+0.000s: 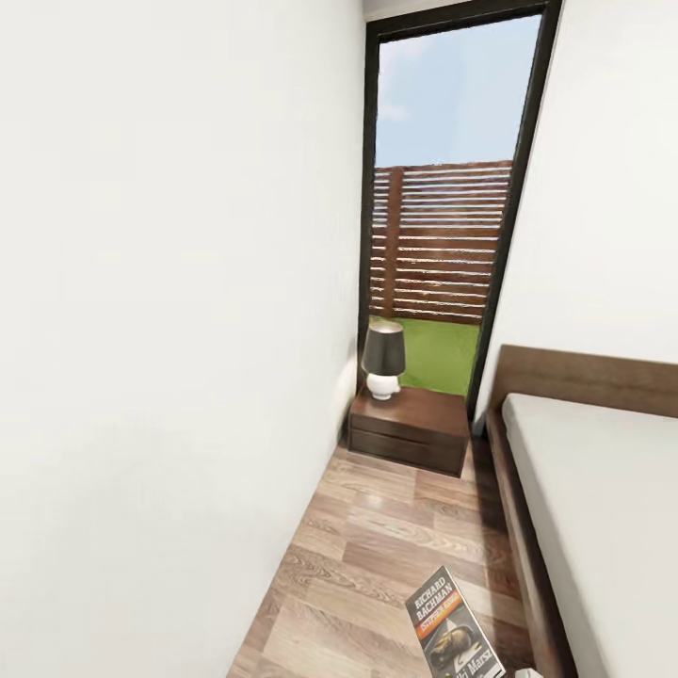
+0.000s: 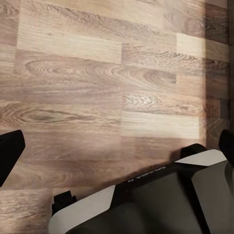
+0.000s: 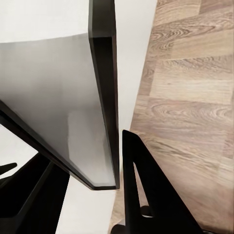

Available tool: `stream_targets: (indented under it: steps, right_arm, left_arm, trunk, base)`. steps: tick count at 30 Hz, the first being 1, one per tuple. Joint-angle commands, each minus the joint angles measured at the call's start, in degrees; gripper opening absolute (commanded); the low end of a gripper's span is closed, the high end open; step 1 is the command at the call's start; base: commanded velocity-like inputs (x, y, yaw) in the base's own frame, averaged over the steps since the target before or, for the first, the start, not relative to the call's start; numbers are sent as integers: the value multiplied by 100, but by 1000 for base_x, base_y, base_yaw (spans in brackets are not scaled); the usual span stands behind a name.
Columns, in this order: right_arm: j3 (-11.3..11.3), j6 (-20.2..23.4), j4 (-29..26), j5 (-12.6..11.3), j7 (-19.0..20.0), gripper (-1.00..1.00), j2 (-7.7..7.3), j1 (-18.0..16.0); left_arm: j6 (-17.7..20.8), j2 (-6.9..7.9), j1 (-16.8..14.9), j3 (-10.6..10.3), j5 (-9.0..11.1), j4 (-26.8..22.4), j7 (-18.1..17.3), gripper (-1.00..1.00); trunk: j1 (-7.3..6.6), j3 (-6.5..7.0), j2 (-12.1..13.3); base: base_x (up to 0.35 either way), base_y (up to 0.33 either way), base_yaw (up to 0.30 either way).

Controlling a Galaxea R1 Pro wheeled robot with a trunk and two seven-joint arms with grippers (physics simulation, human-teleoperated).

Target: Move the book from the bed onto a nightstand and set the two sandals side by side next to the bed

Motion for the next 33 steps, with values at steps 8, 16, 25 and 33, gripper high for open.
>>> stream_targets:
  steps: [8,16,25,33]
  right_arm:
    - [21,40,-3,-70,14,-100,-4,-7]
    - [21,39,-3,-59,6,-100,-2,-7]
    - [21,38,-3,-52,1,-100,-4,-6]
    - [21,40,-3,-52,-3,-100,-4,-6]
  left_arm:
    - [-30,1,-6,-48,51,5,-16,100]
    - [-30,1,-3,-48,51,4,-16,100]
    - [-30,1,-6,-48,51,4,-16,100]
    - [-30,1,-6,-48,51,4,-16,100]
  trunk:
    - [6,-12,-11]
    - [6,-12,-11]
    - [6,-12,-11]
    - [6,-12,-11]
  base:
    - [104,0,-167]
    - [3,0,-251]
    - [0,0,-246]
    - [0,0,-244]
